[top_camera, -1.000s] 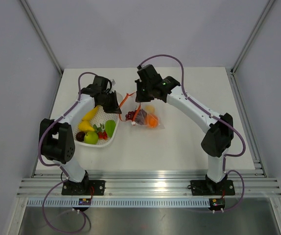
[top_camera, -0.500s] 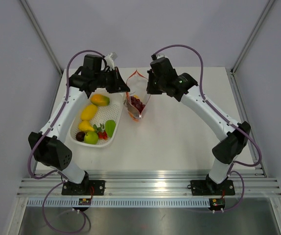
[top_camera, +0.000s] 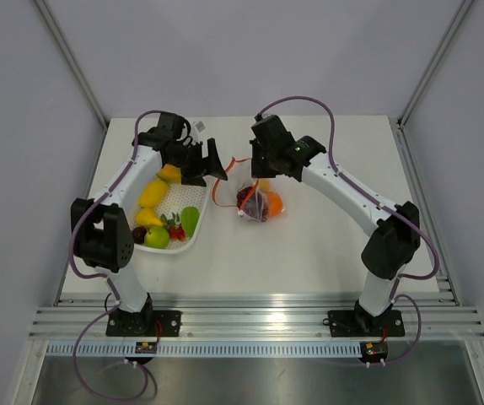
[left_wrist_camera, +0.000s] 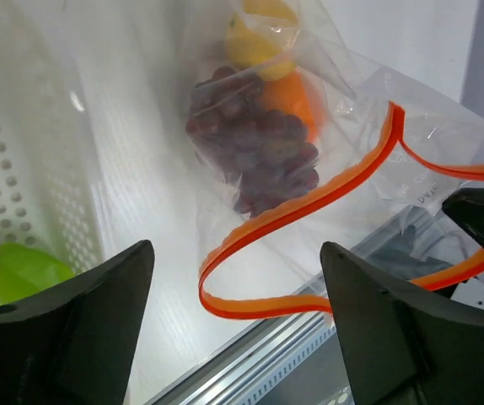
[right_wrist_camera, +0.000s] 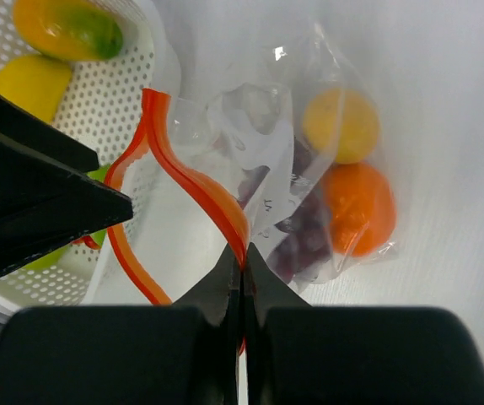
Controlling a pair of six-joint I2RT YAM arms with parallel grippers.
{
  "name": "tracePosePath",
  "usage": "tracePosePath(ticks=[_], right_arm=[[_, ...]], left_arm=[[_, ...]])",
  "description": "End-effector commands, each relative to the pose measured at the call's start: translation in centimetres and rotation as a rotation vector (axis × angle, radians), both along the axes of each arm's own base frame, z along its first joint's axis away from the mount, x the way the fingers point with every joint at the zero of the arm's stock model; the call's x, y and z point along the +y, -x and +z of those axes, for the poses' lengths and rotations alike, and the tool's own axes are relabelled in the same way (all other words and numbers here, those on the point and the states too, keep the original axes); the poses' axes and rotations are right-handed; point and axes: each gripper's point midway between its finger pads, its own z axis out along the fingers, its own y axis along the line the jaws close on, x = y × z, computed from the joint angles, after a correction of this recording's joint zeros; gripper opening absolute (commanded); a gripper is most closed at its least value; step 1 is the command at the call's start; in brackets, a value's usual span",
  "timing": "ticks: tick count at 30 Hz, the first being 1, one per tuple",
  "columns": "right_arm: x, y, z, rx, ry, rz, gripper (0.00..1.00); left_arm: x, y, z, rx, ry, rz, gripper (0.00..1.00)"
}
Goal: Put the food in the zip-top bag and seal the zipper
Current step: Adjust the zipper food storage bag at the center of the board.
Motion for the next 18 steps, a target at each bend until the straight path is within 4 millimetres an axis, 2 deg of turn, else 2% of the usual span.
tracePosePath(ticks=[1, 5, 9, 12, 16, 18], right_arm=[[1.5, -0.6, -1.1, 0.013, -0.045, 0.017, 0.00], [1.4, -0.8, -0.6, -0.004, -0.045, 0.017, 0.00], [1.6, -0.7, -0.3, -0.008, -0.056, 0.026, 0.00], [1.8, -0.6, -0.2, -0.007, -0.067, 0.034, 0.00], [2.1, -0.5, 0.4, -0.014, -0.088, 0.043, 0.00], [2.2, -0.5, 0.6, -0.015, -0.094, 0.045, 0.00]], left_arm=[[1.8, 0.1, 0.7, -0.039, -0.066, 0.026, 0.86], [5.6, 0.0, 3.8, -0.117, -0.094, 0.126, 0.82], [9.1, -0.2, 4.7, -0.139, -0.093, 0.234, 0.77], [11.1, -0.8, 3.6, -0.104, -0.110, 0.328, 0.71], [13.4, -3.0, 0.6, -0.010, -0.171, 0.582, 0.79], [13.6, -4.0, -0.7, 0.019, -0.160, 0.654, 0.82]])
